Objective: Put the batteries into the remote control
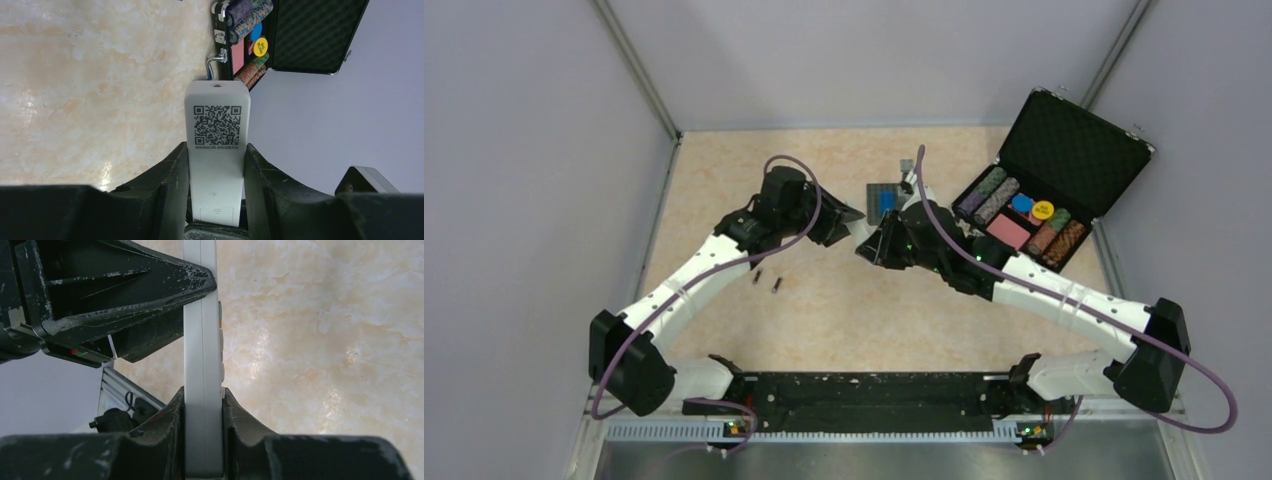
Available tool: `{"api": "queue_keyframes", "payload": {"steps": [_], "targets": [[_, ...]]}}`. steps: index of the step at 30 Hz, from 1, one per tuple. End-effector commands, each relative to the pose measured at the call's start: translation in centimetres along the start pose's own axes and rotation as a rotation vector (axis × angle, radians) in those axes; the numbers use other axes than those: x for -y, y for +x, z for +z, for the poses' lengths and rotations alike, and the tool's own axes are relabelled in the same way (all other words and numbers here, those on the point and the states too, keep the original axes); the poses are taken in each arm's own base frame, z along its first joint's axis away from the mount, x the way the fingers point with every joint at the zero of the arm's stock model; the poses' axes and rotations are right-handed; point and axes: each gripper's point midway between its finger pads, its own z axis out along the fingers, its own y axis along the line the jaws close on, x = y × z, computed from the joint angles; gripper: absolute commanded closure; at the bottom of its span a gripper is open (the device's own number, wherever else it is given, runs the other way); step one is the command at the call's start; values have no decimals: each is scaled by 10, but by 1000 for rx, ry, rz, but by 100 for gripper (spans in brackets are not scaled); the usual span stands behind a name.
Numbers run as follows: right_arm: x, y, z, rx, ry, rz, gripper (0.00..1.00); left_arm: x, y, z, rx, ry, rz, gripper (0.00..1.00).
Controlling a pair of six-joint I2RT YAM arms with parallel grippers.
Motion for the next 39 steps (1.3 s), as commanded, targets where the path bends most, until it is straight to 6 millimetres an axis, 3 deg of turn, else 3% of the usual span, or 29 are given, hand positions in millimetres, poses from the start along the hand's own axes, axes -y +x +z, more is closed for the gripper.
{"api": "queue_keyframes", "payload": {"steps": [1, 6, 10, 14, 19, 27, 33, 39], "targets": [[-18, -16, -7, 61, -63, 29, 89, 18, 5, -6, -13, 84, 24, 96], [-41, -18, -25, 30, -161, 28, 98, 24, 3, -20, 34, 145, 135, 46], [-58, -18, -42, -17, -247, 30, 99, 25, 1, -42, 85, 197, 326, 32], [-72, -22, -58, -52, -336, 38, 99, 26, -4, -71, 157, 247, 559, 28], [-101, -27, -83, -123, -540, 57, 98, 55, 16, -107, 120, 432, 711, 24], [-149, -53, -126, -115, -738, 101, 98, 77, 11, -140, 168, 432, 716, 24], [-161, -67, -138, -66, -790, 113, 98, 96, 18, -159, 159, 516, 645, 24], [-162, -71, -139, -32, -809, 113, 98, 92, 9, -162, 198, 460, 594, 24]]}}
